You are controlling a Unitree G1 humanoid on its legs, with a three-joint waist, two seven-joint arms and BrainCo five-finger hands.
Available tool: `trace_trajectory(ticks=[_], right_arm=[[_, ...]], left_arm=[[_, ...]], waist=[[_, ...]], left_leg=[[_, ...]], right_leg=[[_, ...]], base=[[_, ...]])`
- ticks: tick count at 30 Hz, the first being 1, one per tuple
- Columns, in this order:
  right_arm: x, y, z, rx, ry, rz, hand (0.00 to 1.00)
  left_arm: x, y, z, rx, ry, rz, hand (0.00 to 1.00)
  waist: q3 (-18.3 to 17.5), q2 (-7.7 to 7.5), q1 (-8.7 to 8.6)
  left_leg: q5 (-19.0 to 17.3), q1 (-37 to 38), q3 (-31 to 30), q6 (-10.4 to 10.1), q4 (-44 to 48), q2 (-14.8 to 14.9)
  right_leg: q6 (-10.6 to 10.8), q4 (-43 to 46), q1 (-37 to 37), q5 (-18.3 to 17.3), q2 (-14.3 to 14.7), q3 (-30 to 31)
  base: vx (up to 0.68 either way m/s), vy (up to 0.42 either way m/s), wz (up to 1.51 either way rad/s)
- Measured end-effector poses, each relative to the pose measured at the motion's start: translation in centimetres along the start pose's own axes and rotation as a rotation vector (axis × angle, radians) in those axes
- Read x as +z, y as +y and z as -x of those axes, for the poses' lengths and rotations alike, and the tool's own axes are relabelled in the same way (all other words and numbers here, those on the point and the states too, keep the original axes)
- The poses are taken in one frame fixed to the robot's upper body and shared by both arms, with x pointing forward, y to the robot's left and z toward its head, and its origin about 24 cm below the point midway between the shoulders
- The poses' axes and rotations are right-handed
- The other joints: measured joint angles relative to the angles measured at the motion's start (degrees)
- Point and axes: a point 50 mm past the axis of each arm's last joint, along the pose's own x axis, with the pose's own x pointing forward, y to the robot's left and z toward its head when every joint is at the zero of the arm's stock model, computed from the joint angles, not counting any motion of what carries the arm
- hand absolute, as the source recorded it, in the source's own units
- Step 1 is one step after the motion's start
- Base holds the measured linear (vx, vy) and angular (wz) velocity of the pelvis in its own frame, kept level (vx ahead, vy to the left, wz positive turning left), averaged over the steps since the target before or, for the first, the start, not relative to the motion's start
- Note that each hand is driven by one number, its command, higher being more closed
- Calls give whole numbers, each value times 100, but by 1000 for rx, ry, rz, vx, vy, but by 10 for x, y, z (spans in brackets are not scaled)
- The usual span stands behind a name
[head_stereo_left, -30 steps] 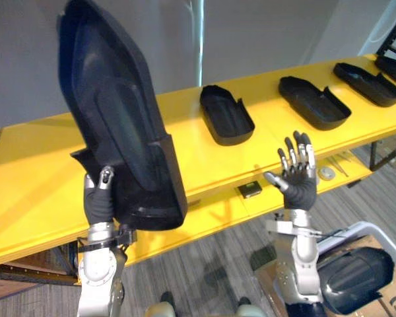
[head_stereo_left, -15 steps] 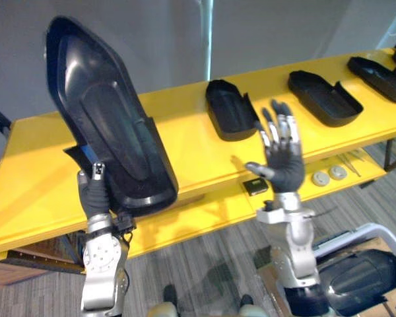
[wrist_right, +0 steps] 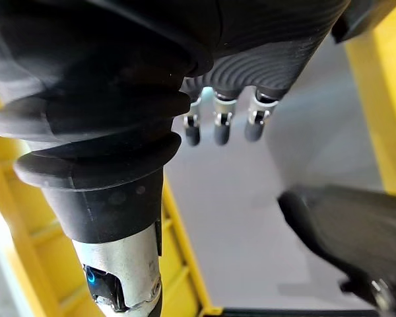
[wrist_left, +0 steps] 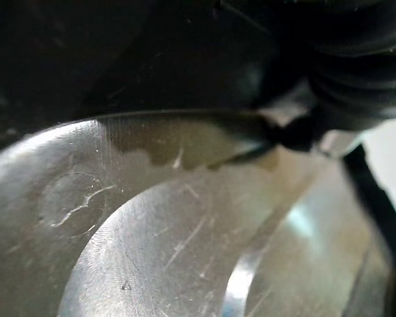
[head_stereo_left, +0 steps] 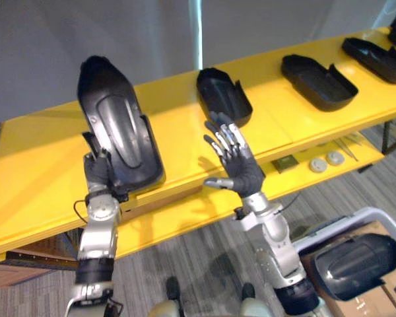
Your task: Walk over and take plastic housings, then place them on the shelf
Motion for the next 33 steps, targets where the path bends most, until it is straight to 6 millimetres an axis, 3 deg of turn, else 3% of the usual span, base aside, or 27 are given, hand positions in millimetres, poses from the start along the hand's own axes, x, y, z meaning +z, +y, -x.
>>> trace_trajectory(ticks=[8, 12, 16, 23, 33], right_arm=[[4, 10, -9, 122, 4, -16, 0], [2, 21, -9, 163, 21, -54, 0], [17, 40, -16, 251, -49, -74, 0], [17, 45, -16, 268, -28, -84, 0], [13, 46, -12, 255, -5, -88, 0]], left_arm=[[20, -7, -35, 57, 82, 69, 100], [26, -15, -43, 51, 130, 77, 100], [47, -5, -58, 99, 129, 81, 100], [62, 3, -70, 126, 156, 77, 100], [63, 20, -79, 44, 194, 6, 100]], waist=[[505, 315, -199], [599, 279, -300], [838, 321, -310], [897, 352, -320], [1016, 502, -315]], left_leg=[[37, -128, 222, 25, 0, 19], [69, -238, 231, 29, 1, 12], [87, -301, 322, 18, 1, -1], [108, -386, 385, 16, 1, -5], [108, -385, 372, 15, 2, -18]], right_leg=[[-16, 325, -431, -42, 3, 285], [4, 612, -693, -164, -14, 340], [-9, 1061, -1021, -367, -40, 474], [-13, 1355, -1288, -481, -43, 573], [-20, 1481, -1330, -550, -62, 568]], base=[[-27, 10, -15], [0, 0, 0], [-17, -12, -9], [7, -9, -3], [1, -1, 0]])
